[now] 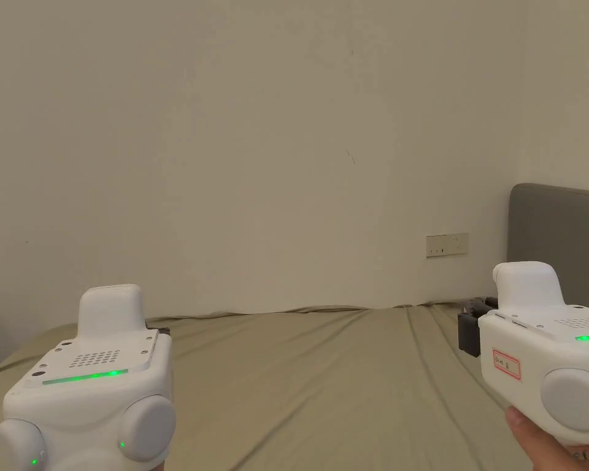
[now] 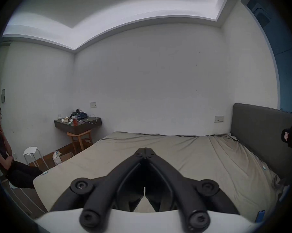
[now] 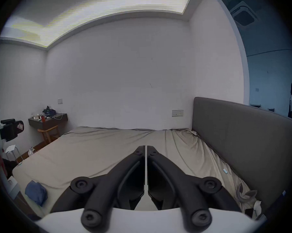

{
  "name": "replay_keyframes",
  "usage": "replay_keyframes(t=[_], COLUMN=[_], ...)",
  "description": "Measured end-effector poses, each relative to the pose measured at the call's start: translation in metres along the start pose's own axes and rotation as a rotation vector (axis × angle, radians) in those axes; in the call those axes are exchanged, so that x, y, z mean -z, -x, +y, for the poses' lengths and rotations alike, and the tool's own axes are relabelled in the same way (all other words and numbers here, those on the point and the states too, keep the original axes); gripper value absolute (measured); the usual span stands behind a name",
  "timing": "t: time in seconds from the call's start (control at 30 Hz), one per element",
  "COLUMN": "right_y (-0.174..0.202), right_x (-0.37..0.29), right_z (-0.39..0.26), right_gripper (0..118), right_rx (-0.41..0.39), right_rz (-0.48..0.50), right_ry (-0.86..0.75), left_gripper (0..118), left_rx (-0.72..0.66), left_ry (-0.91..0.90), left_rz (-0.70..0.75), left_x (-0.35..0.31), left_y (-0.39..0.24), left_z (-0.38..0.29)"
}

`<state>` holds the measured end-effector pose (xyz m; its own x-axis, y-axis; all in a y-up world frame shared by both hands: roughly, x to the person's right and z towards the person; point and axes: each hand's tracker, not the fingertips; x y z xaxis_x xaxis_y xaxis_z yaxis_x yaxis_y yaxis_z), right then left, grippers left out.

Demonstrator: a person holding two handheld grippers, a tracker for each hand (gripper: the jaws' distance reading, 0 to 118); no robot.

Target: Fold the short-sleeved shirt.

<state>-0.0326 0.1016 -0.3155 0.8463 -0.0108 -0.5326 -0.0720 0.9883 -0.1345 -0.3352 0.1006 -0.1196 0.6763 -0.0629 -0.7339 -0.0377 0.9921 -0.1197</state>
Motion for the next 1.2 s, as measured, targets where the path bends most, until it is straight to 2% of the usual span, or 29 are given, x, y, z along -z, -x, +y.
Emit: replay_keyframes(t=[0.2,0.23,0.27,0.3,0.33,0.37,0.4,0.43,0.47,0.57,0.6,1.07,1.2], right_y=[0.002,0.002,0.002,0.002,0.002,0.002,0.002,0.000,0.002,0.008,0.010,0.010,0.009], right_x=[-0.004,-0.004,-0.004,-0.005,-0.004,-0.002,0.003,-0.005,-0.006,-0.005,-0.005,0.000,0.000], right_z=[0.000,0.000,0.000,0.000,0.001,0.001,0.000,-0.001,-0.003,-0.001,-0.001,-0.003,-0.003], right_gripper=[5,8,33,70,114,118,118,118,118,118,118,118,118], right_rx=[-0.001,-0.003,-0.004,-0.003,-0.002,0.000,-0.005,-0.008,-0.005,-0.022,-0.029,-0.037,-0.031], right_rz=[0.006,0.004,0.003,0.005,0.005,0.002,0.003,0.005,0.016,-0.005,-0.013,-0.018,-0.014], right_ry=[0.000,0.001,0.002,0.007,0.013,0.023,0.064,0.006,0.018,0.006,-0.001,0.022,0.020], left_gripper=[0,0,3,30,88,118,118,118,118,118,118,118,118], left_rx=[0.005,-0.001,-0.005,-0.015,-0.025,-0.035,-0.045,-0.074,-0.062,-0.037,-0.020,-0.006,-0.055], left_ry=[0.007,0.005,0.003,-0.004,-0.009,-0.005,0.030,-0.043,0.000,0.015,0.017,0.042,0.049], left_rz=[-0.016,-0.021,-0.023,-0.034,-0.044,-0.044,-0.049,-0.011,-0.062,-0.052,-0.044,-0.042,-0.065], left_x=[-0.004,-0.005,-0.006,-0.006,-0.007,-0.007,-0.002,-0.010,-0.011,-0.014,-0.001,-0.004,-0.005], left_y=[-0.002,-0.002,-0.003,-0.003,0.000,0.000,0.000,0.006,0.005,0.002,0.000,-0.002,0.002], left_z=[0.001,0.002,0.002,0.002,0.002,0.002,0.002,-0.011,-0.019,-0.044,-0.004,-0.003,-0.001])
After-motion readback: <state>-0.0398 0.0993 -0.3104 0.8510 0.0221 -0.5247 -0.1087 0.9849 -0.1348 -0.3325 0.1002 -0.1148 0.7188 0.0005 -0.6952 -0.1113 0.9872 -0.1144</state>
